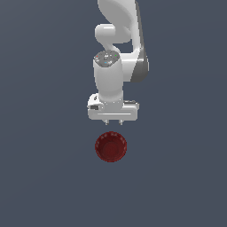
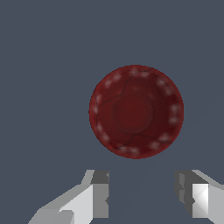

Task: Pick up the object and move it to a goal position.

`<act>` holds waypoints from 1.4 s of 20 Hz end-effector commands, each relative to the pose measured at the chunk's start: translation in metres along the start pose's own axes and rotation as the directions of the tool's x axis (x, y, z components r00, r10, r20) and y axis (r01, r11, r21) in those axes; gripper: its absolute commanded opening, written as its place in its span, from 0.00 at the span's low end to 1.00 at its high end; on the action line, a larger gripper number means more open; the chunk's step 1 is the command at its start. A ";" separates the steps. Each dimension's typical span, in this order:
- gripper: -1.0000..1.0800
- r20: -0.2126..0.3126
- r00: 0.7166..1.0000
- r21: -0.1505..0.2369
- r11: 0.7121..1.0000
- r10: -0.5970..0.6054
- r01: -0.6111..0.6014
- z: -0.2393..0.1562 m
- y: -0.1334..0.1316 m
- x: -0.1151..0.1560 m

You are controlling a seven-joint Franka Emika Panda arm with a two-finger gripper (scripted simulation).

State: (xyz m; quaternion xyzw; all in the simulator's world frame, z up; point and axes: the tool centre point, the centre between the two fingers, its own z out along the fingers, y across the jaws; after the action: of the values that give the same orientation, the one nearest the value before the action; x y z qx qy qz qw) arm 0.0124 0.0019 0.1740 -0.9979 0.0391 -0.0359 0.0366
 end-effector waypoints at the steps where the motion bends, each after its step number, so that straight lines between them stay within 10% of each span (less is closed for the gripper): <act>1: 0.62 -0.010 0.999 0.027 0.999 0.039 -0.039 0.006 0.001 0.001; 12: 0.62 -0.050 0.943 0.188 0.931 0.328 -0.314 0.046 0.015 0.006; 28: 0.62 -0.039 0.713 0.313 0.687 0.700 -0.656 0.094 0.060 -0.004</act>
State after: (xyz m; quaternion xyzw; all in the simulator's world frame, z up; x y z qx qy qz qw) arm 0.0118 -0.0478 0.0788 -0.8972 0.3899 -0.1008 0.1811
